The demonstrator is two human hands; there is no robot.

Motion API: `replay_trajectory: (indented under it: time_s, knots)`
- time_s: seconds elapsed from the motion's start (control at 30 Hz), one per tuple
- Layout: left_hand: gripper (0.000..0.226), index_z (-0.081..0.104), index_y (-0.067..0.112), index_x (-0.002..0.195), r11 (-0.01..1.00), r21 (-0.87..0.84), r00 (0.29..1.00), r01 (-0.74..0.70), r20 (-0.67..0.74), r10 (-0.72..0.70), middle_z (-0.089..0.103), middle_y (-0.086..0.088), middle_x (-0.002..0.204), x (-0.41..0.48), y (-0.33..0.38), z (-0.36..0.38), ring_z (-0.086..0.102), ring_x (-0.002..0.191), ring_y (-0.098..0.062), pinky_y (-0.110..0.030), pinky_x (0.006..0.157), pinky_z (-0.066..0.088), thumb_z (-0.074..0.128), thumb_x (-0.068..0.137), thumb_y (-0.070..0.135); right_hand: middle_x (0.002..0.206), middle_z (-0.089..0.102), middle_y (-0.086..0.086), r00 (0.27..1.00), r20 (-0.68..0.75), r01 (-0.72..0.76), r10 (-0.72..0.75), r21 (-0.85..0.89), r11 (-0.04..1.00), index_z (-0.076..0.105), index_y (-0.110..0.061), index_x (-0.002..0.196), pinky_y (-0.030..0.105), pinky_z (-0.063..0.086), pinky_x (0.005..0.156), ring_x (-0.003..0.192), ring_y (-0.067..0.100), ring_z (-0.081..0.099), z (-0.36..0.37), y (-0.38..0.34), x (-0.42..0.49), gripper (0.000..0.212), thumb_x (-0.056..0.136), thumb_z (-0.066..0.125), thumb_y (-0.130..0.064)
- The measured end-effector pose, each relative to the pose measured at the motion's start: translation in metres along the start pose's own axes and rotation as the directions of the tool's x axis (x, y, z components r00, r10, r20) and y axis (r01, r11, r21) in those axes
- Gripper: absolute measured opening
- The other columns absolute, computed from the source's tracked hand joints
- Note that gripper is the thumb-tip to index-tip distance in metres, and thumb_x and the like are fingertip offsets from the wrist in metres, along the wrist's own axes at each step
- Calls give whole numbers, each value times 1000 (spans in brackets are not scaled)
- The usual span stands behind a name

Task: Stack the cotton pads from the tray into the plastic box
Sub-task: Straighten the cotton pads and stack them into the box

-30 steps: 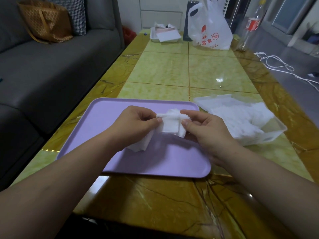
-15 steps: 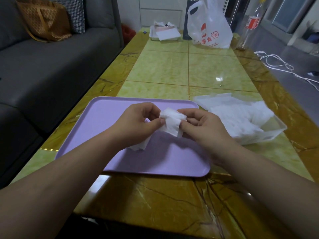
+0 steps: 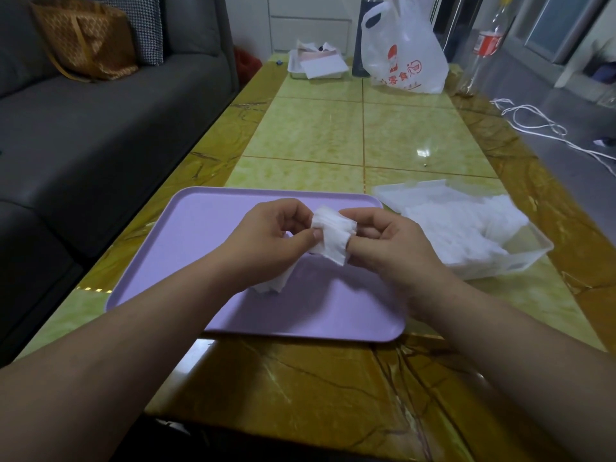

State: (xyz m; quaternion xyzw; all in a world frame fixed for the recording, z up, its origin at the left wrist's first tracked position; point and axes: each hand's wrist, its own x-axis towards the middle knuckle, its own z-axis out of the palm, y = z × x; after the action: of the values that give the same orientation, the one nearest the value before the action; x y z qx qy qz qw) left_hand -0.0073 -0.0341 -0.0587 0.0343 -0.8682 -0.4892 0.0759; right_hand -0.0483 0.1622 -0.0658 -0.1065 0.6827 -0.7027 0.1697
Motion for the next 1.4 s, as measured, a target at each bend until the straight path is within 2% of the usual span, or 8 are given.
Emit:
replay_trajectory:
  time_s: [0.1, 0.23, 0.43, 0.7, 0.9, 1.07, 1.27, 1.4]
  knots:
    - [6, 70, 21, 90, 999, 31, 1000, -13, -28, 14, 76, 6, 80, 1, -2, 3, 69, 75, -8, -35, 83, 54, 76, 89, 22, 109, 78, 10, 999, 31, 17, -17, -3, 1000, 67, -13, 124, 38, 59, 95, 107, 25, 74, 0, 2, -1, 55, 72, 83, -3]
    - [28, 63, 30, 103, 984, 173, 998, -47, 49, 40, 72, 13, 80, 3, -5, 3, 65, 80, -5, -14, 71, 47, 81, 82, 32, 108, 76, -2, 993, -32, 99, -114, -313, 944, 69, -18, 116, 25, 58, 90, 103, 12, 73, -2, 7, 2, 42, 84, 71, 10]
    - [24, 72, 36, 96, 952, 276, 981, -129, 179, 81, 70, 13, 77, 2, -3, 4, 70, 72, -14, -43, 64, 61, 75, 74, 43, 111, 73, -4, 992, 46, 123, -115, -483, 867, 68, -32, 107, 30, 57, 93, 103, 12, 70, -3, 11, 1, 46, 85, 61, 9]
    - [22, 72, 31, 101, 952, 284, 980, -116, 189, 64, 72, 9, 80, 3, 1, 4, 68, 70, -10, -38, 64, 60, 79, 81, 33, 135, 63, -11, 999, -23, -43, 39, -267, 963, 60, -26, 136, 40, 45, 114, 126, 9, 59, 6, 13, 7, 56, 80, 63, -35]
    - [24, 71, 26, 95, 939, 299, 972, -171, 210, 110, 70, 3, 79, 1, 4, 12, 67, 71, -14, -41, 66, 57, 73, 79, 45, 131, 66, -9, 996, -84, -3, -21, -276, 961, 61, -25, 134, 42, 46, 113, 124, 10, 61, 13, 25, 9, 32, 105, 49, -19]
    - [31, 69, 27, 89, 929, 313, 973, -198, 175, 148, 69, 4, 75, 4, -3, 12, 66, 73, -16, -42, 69, 54, 59, 80, 54, 131, 65, -15, 1000, 11, -19, 24, -330, 944, 59, -37, 134, 39, 49, 109, 122, 8, 62, 14, 19, 6, 55, 79, 63, -36]
    - [30, 69, 31, 116, 943, 292, 985, -158, 110, 131, 73, 15, 94, 2, -3, -5, 66, 92, -1, -19, 81, 50, 76, 87, 34, 129, 63, -13, 990, 55, 139, -133, -594, 793, 56, -30, 139, 15, 46, 96, 112, 5, 61, 7, 16, -4, 52, 91, 61, -12]
    - [28, 71, 29, 111, 905, 424, 1000, -28, 2, 30, 69, 12, 92, -2, -2, -36, 65, 87, -7, -30, 81, 55, 75, 86, 41, 123, 62, -18, 983, 41, 164, -179, -631, 758, 59, -30, 136, -5, 36, 81, 106, 0, 58, 3, 20, -7, 46, 93, 62, -13]
